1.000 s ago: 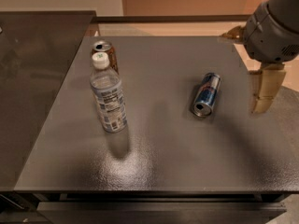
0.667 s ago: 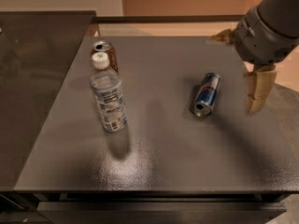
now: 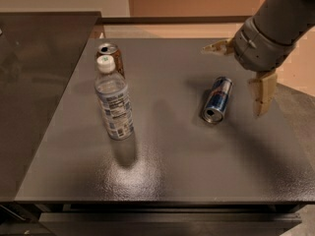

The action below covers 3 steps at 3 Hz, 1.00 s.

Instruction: Place redbull can upright

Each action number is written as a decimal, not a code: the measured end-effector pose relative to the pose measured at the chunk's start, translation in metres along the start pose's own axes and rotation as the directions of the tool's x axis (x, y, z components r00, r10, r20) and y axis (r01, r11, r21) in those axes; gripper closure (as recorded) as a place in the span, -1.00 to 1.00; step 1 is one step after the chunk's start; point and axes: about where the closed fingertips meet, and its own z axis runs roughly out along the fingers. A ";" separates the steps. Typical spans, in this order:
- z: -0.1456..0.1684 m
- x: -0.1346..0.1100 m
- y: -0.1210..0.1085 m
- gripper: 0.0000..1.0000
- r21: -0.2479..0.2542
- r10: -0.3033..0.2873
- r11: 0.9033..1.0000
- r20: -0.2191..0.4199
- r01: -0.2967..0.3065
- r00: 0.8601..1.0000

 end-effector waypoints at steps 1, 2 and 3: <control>0.016 0.001 -0.001 -1.00 -0.049 -0.124 0.991 0.004 0.125 0.992; 0.032 -0.001 -0.002 -1.00 -0.107 -0.231 0.967 0.022 0.232 0.973; 0.044 -0.001 -0.003 -1.00 -0.161 -0.314 0.935 0.048 0.318 0.948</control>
Offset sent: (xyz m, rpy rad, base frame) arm 0.0093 0.0129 -0.0476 -0.1604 0.0926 0.3701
